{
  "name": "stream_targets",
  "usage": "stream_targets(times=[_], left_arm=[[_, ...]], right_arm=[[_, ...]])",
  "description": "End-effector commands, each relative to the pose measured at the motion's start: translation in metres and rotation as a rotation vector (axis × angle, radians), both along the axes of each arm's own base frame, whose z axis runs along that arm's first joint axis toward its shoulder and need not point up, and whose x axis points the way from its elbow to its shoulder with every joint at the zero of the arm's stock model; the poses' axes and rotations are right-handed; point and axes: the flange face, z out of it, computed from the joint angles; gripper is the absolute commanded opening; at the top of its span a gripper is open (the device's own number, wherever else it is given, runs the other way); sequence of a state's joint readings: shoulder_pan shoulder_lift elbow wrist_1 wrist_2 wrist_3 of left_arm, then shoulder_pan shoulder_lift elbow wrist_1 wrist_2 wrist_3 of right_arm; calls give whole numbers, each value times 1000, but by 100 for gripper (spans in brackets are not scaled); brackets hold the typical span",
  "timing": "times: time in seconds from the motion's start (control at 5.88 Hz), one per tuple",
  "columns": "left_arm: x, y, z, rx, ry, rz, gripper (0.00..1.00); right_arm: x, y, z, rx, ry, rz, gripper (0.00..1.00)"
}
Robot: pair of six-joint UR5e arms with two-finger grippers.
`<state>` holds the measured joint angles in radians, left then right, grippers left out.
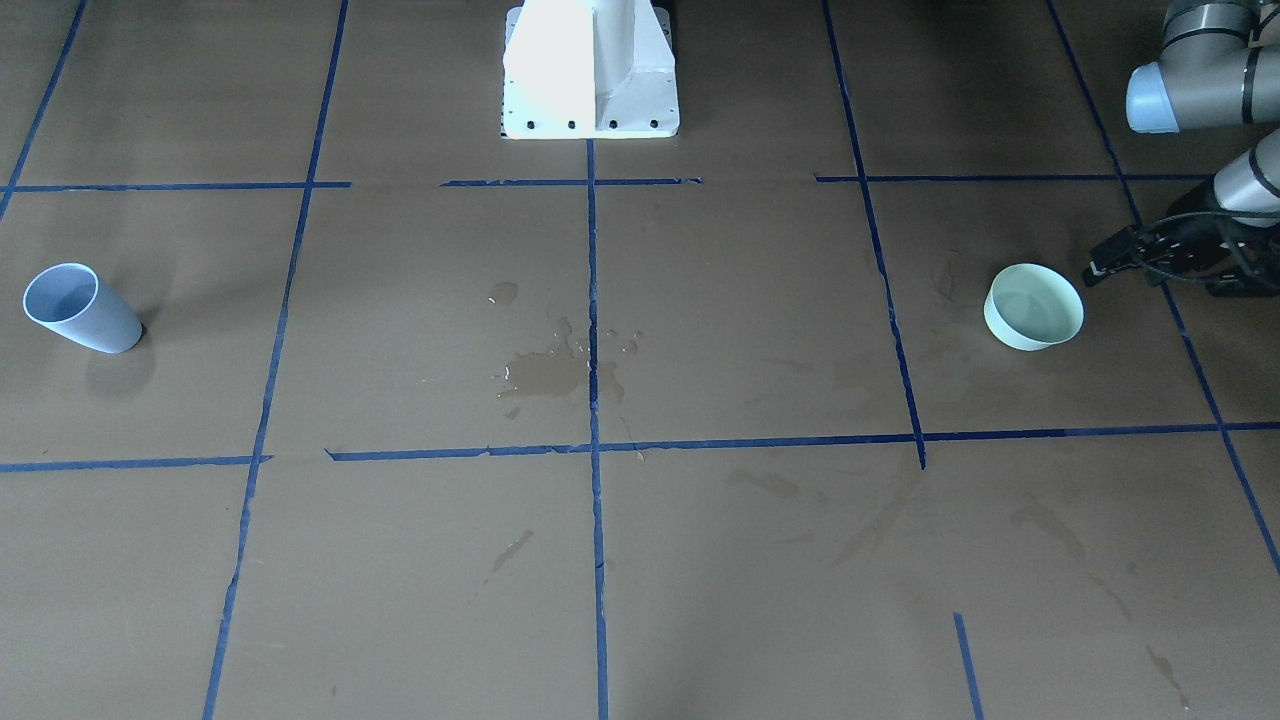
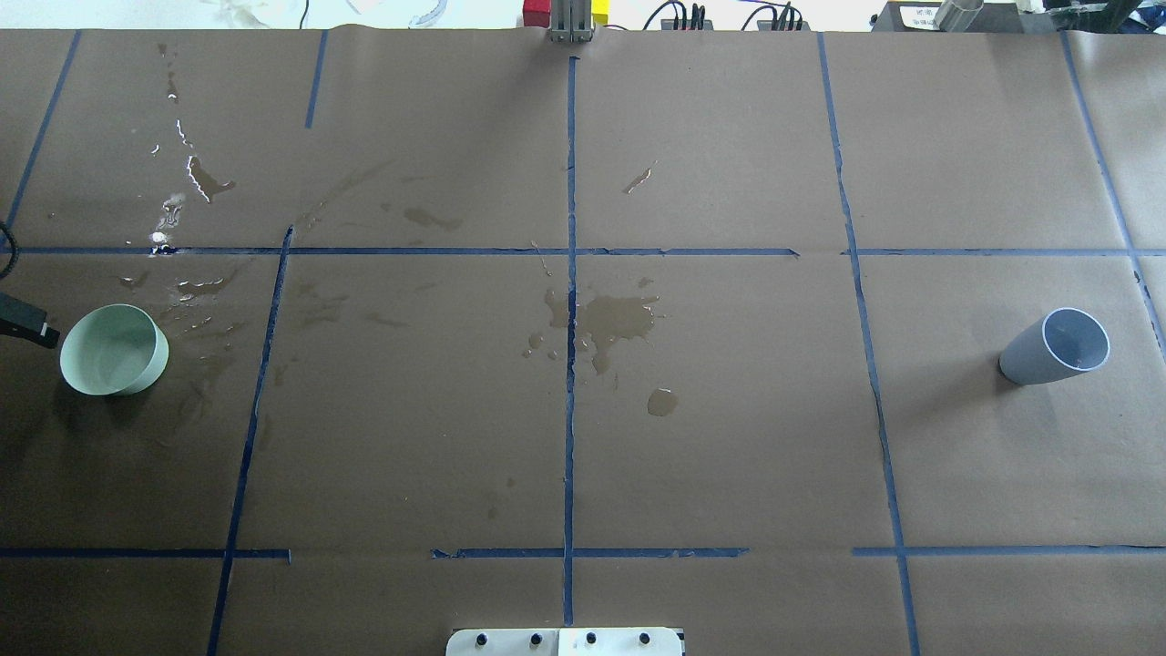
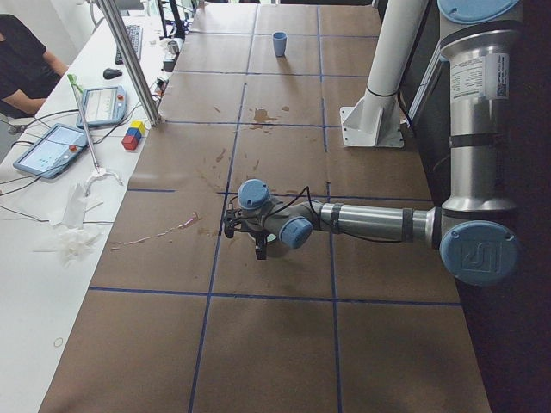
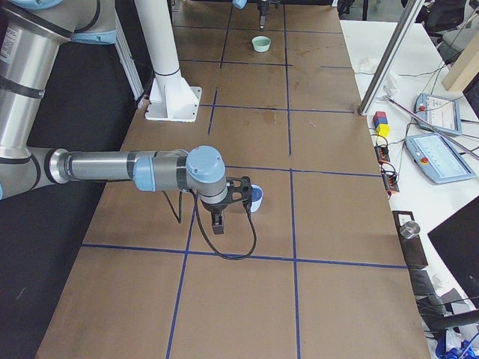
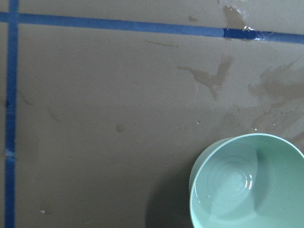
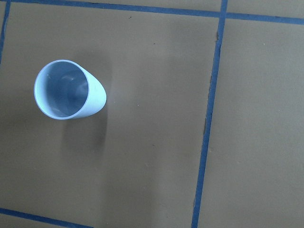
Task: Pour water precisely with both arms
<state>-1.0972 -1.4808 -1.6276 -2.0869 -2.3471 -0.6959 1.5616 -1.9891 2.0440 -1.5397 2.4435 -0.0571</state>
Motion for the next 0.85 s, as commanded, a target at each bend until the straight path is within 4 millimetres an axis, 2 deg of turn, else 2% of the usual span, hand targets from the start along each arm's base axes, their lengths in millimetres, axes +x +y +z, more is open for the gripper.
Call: stream_targets(times=[0.0, 0.34, 0.51, 0.68], left_arm=[[22, -7, 4, -5, -8, 22, 100], [38, -8, 8, -11, -12, 48, 100], [40, -12, 9, -11, -12, 48, 92], [41, -12, 8, -12, -11, 50, 58]], right_arm=[[0, 0, 1, 2, 0, -2, 100], [0, 1, 7, -10, 5, -1, 100], [0, 0, 10, -9, 3, -5, 100], [0, 0, 10, -6, 7, -7, 100]])
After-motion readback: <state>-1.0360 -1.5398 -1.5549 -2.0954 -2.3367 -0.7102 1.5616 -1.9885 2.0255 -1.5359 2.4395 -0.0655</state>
